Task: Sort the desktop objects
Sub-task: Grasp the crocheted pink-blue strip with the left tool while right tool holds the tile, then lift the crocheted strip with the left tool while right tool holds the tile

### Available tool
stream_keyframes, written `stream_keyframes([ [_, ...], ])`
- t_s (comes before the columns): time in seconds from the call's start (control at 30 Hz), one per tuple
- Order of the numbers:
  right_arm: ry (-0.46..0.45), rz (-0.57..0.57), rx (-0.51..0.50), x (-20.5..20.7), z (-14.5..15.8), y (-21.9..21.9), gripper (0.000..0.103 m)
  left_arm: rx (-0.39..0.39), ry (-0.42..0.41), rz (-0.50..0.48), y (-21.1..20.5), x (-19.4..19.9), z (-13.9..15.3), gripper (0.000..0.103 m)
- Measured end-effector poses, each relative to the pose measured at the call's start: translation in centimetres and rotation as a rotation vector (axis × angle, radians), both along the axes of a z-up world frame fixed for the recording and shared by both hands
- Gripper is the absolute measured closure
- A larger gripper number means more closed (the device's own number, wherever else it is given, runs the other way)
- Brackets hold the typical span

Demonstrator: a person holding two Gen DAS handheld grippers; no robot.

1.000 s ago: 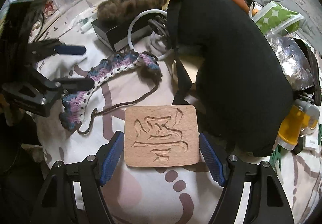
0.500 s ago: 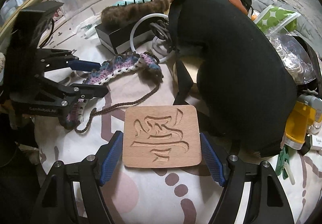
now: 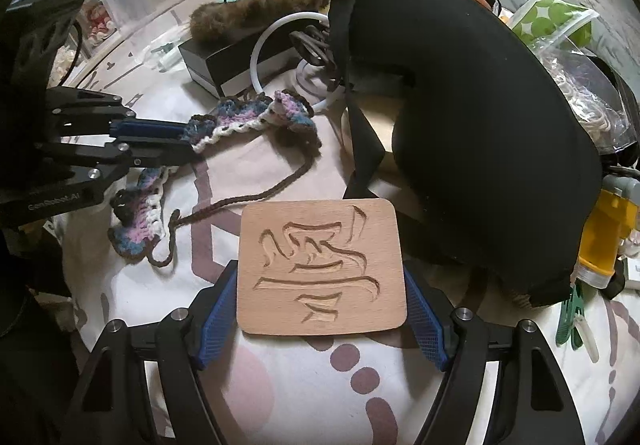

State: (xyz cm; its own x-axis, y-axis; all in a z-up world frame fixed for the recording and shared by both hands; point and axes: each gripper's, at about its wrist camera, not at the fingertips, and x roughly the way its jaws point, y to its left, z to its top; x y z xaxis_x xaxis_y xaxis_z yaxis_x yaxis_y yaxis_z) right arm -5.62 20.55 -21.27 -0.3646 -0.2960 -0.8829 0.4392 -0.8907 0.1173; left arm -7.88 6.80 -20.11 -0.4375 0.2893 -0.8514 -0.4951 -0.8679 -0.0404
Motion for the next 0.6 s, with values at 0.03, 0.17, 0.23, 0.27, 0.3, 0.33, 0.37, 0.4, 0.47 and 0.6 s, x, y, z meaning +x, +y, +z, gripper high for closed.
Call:
stream_keyframes([
  [0.03,-0.003,-0.004,0.001,0.0,0.0,-0.1,0.026,0.003,0.003,0.001,-0.1,0.0,0.2,0.089],
  [0.17,-0.017,-0.013,0.020,-0.1,0.3,-0.6,0.026,0.018,0.013,0.010,-0.6,-0.1,0.9,0.089],
  [0.23,-0.024,-0.016,0.013,-0.5,0.4,-0.4,0.026,0.029,0.019,0.017,-0.9,-0.1,1.3,0.089],
  [0.27,-0.025,-0.017,0.006,-0.6,0.4,-0.1,0.026,0.036,0.024,0.021,-1.1,-0.1,1.6,0.090],
  [0.3,-0.026,-0.017,-0.001,-0.6,0.5,0.1,0.026,0.042,0.028,0.024,-1.2,-0.2,1.9,0.090],
  [0.33,-0.026,-0.018,-0.007,-0.6,0.8,0.1,0.026,0.050,0.033,0.030,-1.4,-0.2,2.2,0.090],
  [0.37,-0.025,-0.019,-0.011,-0.6,1.0,0.1,0.026,0.054,0.036,0.033,-1.6,-0.2,2.3,0.090],
  [0.4,-0.023,-0.019,-0.015,-0.6,1.1,0.1,0.026,0.060,0.038,0.039,-1.7,-0.2,2.6,0.090],
  [0.47,-0.015,-0.017,-0.028,-0.5,1.7,0.3,0.026,0.073,0.042,0.050,-2.1,-0.2,3.1,0.090],
  [0.6,0.003,-0.021,-0.050,-0.4,2.8,0.0,0.026,0.093,0.058,0.065,-2.9,-0.1,4.5,0.094],
])
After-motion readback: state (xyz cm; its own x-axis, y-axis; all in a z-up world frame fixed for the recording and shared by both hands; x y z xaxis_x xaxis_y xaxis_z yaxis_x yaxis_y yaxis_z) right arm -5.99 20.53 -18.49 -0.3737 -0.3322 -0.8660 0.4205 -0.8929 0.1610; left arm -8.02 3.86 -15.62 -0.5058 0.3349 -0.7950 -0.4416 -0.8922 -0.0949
